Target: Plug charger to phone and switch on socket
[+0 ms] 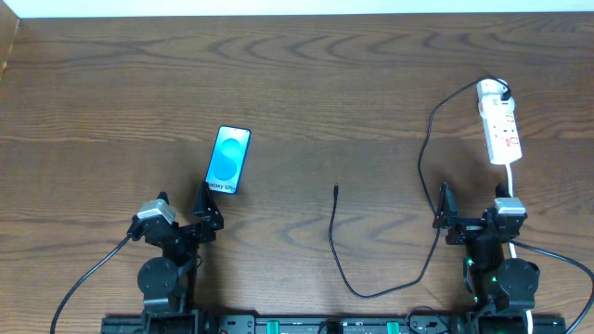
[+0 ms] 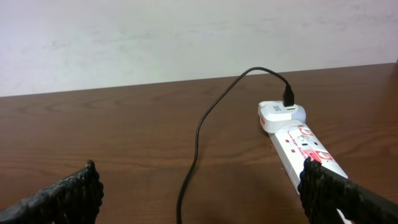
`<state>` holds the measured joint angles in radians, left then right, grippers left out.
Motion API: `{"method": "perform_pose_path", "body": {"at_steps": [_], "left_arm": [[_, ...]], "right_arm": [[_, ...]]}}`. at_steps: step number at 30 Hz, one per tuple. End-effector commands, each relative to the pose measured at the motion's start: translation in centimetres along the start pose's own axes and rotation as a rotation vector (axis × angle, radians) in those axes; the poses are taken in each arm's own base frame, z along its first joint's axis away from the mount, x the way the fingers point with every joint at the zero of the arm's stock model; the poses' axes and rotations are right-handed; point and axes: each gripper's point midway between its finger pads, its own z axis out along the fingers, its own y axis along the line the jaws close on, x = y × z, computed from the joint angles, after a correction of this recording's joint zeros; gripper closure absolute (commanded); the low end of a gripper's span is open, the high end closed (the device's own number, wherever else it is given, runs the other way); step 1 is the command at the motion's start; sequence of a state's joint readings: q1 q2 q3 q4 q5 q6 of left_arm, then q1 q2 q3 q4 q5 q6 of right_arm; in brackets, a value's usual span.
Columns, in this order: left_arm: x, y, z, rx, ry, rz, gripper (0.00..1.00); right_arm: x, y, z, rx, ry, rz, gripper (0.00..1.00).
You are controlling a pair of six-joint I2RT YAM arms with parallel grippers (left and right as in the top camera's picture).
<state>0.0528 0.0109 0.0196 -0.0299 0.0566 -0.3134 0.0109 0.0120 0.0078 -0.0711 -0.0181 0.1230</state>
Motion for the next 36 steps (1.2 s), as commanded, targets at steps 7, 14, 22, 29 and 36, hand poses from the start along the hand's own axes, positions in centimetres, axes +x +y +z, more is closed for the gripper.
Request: {"method": "perform_pose_path", "body": {"at_steps": [7, 14, 22, 29, 36], "left_arm": [[1.1, 1.4, 0.0, -0.064, 0.026, 0.009, 0.11], [1.1, 1.6, 0.0, -0.071, 0.025, 0.01, 0.11], [1.2, 1.6, 0.0, -0.073, 0.027, 0.01, 0.1], [1.1, 1.3, 0.0, -0.061, 0.027, 0.01, 0.1], [-1.4, 0.4, -0.5, -0.047, -0.007, 0.058, 0.1]], "right_arm": [[0.1, 0.0, 0.0, 0.003, 0.0, 0.01, 0.01], [0.1, 0.0, 0.0, 0.003, 0.0, 0.01, 0.01], [0.1, 0.0, 0.0, 0.003, 0.0, 0.01, 0.01], [0.1, 0.0, 0.0, 0.003, 0.0, 0.01, 0.01], [0.1, 0.0, 0.0, 0.003, 0.0, 0.01, 0.01]]}}
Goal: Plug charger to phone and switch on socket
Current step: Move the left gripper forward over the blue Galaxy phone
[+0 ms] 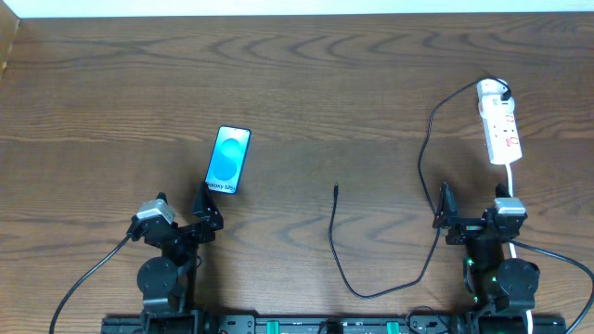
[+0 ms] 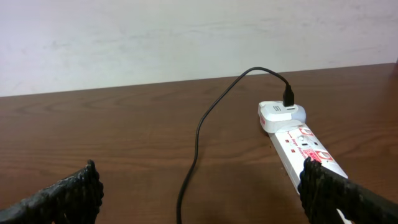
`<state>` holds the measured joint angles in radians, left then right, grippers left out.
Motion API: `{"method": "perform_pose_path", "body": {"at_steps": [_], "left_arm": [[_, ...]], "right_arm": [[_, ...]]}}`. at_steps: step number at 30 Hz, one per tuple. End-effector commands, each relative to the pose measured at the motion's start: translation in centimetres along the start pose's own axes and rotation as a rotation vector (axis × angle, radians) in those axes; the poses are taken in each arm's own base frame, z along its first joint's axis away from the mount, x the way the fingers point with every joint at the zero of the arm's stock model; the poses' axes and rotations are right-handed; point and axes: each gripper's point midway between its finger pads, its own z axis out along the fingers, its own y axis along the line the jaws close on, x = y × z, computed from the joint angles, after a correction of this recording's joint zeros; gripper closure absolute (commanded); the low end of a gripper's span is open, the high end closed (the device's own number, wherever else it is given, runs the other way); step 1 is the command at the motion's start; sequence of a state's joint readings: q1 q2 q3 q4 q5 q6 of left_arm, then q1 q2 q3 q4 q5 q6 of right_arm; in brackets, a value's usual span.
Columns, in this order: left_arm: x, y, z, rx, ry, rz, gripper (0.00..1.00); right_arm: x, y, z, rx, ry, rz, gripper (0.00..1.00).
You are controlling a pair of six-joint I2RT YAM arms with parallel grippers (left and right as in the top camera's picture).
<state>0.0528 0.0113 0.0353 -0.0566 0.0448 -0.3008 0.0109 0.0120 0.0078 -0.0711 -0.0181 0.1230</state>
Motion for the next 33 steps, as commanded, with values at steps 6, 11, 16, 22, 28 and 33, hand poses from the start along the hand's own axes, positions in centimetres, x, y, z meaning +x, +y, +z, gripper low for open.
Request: {"method": "perform_pose_path", "body": {"at_steps": [6, 11, 16, 22, 28, 33], "left_arm": [[-2.9, -0.4, -0.5, -0.059, 0.073, 0.128, 0.11], [-4.9, -1.6, 0.5, -0.049, 0.133, 0.186, 0.1], [-6.7, -2.3, 2.5, -0.075, 0.224, 0.188, 0.1], [-7.3, -2.5, 5.4, -0.125, 0.408, 0.189, 0.1], [-6.4, -2.7, 8.4, -0.149, 0.621, 0.207, 0.1], [-5.0, -2.2, 10.1, -0.19, 0.778, 0.202, 0.1]], "right_arm": [[0.1, 0.0, 0.0, 0.003, 0.0, 0.01, 0.01], [0.1, 0.0, 0.0, 0.003, 0.0, 0.01, 0.01], [0.1, 0.0, 0.0, 0.003, 0.0, 0.01, 0.01], [0.1, 0.0, 0.0, 0.003, 0.0, 0.01, 0.01], [0.1, 0.0, 0.0, 0.003, 0.0, 0.01, 0.01], [0.1, 0.0, 0.0, 0.003, 0.0, 0.01, 0.01]]}}
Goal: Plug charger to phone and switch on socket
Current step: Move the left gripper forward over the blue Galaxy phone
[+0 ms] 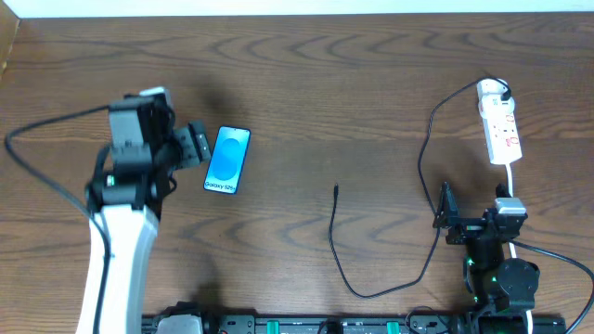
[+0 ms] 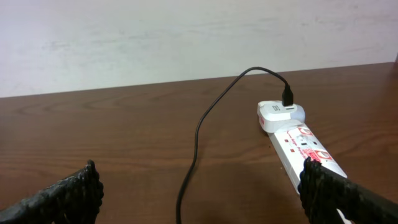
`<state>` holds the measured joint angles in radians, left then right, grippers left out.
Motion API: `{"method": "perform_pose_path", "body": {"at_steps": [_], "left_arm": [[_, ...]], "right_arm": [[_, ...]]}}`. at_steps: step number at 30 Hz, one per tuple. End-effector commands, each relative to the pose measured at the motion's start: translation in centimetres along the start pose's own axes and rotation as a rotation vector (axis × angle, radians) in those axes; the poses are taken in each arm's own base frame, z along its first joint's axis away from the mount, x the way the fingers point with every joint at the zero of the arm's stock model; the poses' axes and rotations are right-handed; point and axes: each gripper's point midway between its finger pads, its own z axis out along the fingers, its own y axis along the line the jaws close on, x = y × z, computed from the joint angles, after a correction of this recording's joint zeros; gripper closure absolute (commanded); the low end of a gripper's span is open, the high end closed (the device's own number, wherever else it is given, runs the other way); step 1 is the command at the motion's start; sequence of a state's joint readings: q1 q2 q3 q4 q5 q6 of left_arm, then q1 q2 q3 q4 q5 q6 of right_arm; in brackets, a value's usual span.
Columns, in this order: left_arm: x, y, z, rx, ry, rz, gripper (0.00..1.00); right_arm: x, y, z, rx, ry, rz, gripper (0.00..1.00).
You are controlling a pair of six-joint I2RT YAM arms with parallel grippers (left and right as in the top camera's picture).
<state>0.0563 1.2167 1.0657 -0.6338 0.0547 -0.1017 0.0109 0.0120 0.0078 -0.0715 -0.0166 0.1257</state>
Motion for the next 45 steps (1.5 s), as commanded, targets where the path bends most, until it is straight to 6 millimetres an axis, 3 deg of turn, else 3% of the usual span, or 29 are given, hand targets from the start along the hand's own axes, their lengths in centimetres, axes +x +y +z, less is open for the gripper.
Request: {"method": "perform_pose_path", "body": {"at_steps": [1, 7, 13, 22, 23, 24, 25, 27, 28, 29, 30, 37, 45], "left_arm": [[-0.8, -0.3, 1.2, -0.001, 0.075, 0.017, 0.1], [0.5, -0.2, 4.1, -0.015, 0.224, 0.061, 0.1], [3.2, -0.9, 6.6, -0.005, 0.35, 0.151, 0.1], [3.8, -1.9, 7.2, 0.05, 0.378, 0.132, 0.1], [3.8, -2.0, 7.2, 0.052, 0.377, 0.133, 0.29], [3.8, -2.0, 7.2, 0.049, 0.376, 0.139, 0.56], [3.9, -2.0, 7.2, 0.045, 0.377, 0.142, 0.71], [3.9, -2.0, 7.2, 0.045, 0.379, 0.145, 0.76], [3.9, -2.2, 7.2, 0.047, 0.378, 0.148, 0.59], [3.9, -2.3, 7.2, 0.049, 0.378, 0.15, 0.23], [4.0, -2.4, 7.2, 0.052, 0.378, 0.159, 0.04], [5.3, -4.8, 7.8, 0.099, 0.412, 0.313, 0.03], [7.1, -3.7, 11.0, -0.004, 0.511, 0.324, 0.02]], "right_arm": [[0.1, 0.0, 0.0, 0.001, -0.001, 0.007, 0.01], [0.1, 0.0, 0.0, 0.001, -0.001, 0.008, 0.01], [0.1, 0.0, 0.0, 0.001, -0.001, 0.008, 0.01], [0.1, 0.0, 0.0, 0.001, -0.001, 0.007, 0.01], [0.1, 0.0, 0.0, 0.001, -0.001, 0.008, 0.01], [0.1, 0.0, 0.0, 0.001, -0.001, 0.008, 0.01], [0.1, 0.0, 0.0, 0.001, -0.001, 0.008, 0.01], [0.1, 0.0, 0.0, 0.001, -0.001, 0.007, 0.01], [0.1, 0.0, 0.0, 0.001, -0.001, 0.007, 0.01], [0.1, 0.0, 0.0, 0.001, -0.001, 0.008, 0.01], [0.1, 0.0, 0.0, 0.001, -0.001, 0.007, 0.01], [0.1, 0.0, 0.0, 0.001, -0.001, 0.008, 0.01], [0.1, 0.0, 0.0, 0.001, -0.001, 0.007, 0.01]]}}
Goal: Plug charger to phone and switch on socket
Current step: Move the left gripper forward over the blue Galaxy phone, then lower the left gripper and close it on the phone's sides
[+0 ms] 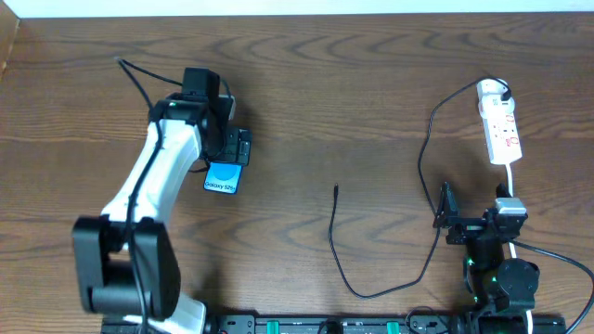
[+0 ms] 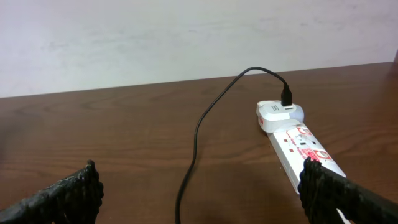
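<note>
The phone [image 1: 223, 177], blue screen up, lies left of centre; only its near end shows, because my left gripper [image 1: 238, 147] sits over its far end. How its jaws stand is not visible. The black charger cable [image 1: 334, 237] lies with its free plug [image 1: 336, 189] mid-table. The cable loops round to the white adapter [image 2: 280, 114] in the white socket strip [image 1: 501, 130] at the far right. My right gripper [image 2: 199, 199] rests open and empty near the front edge, short of the socket strip [image 2: 306, 151], with the cable [image 2: 195, 143] between its fingers' line of sight.
The brown wooden table [image 1: 353, 83] carries only the phone, the cable and the strip. A white lead runs from the strip's near end toward the right arm's base [image 1: 501, 278]. The left arm's black cable [image 1: 139, 79] trails over the far left.
The left arm has swung right: its gripper was just left of the phone and now covers the phone's far end. Phone, cable and right arm have not moved.
At the two oldest moments both arms rested at the front edge, the left gripper just below the phone. Then the left arm was raised and reached out left of the phone. Now its gripper is over the phone's far end. The right arm stayed still throughout.
</note>
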`<state>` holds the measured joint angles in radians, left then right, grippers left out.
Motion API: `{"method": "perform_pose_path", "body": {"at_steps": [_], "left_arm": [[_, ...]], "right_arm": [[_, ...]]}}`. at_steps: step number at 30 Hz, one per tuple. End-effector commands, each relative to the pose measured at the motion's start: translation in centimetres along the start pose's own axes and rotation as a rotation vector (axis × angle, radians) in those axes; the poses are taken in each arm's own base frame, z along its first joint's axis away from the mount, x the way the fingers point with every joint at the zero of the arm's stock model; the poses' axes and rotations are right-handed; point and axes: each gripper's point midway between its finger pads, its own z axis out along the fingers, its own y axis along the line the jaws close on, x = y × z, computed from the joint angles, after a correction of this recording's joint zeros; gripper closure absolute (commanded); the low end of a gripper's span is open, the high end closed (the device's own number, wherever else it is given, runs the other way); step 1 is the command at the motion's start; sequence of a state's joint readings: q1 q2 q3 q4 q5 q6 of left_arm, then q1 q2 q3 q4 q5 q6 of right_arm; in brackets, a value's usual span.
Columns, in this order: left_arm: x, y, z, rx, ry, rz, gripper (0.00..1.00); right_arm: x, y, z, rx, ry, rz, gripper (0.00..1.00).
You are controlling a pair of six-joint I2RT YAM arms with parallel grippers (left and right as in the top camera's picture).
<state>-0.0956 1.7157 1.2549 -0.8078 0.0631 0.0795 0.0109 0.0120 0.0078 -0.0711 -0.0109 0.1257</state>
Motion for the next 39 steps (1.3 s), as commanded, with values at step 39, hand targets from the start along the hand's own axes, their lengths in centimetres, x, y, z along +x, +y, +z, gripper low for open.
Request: {"method": "perform_pose_path", "body": {"at_steps": [39], "left_arm": [[-1.6, 1.2, 5.5, 0.013, 0.129, -0.069, 0.02]], "right_arm": [[0.1, 0.1, 0.0, -0.005, 0.001, 0.008, 0.01]]}}
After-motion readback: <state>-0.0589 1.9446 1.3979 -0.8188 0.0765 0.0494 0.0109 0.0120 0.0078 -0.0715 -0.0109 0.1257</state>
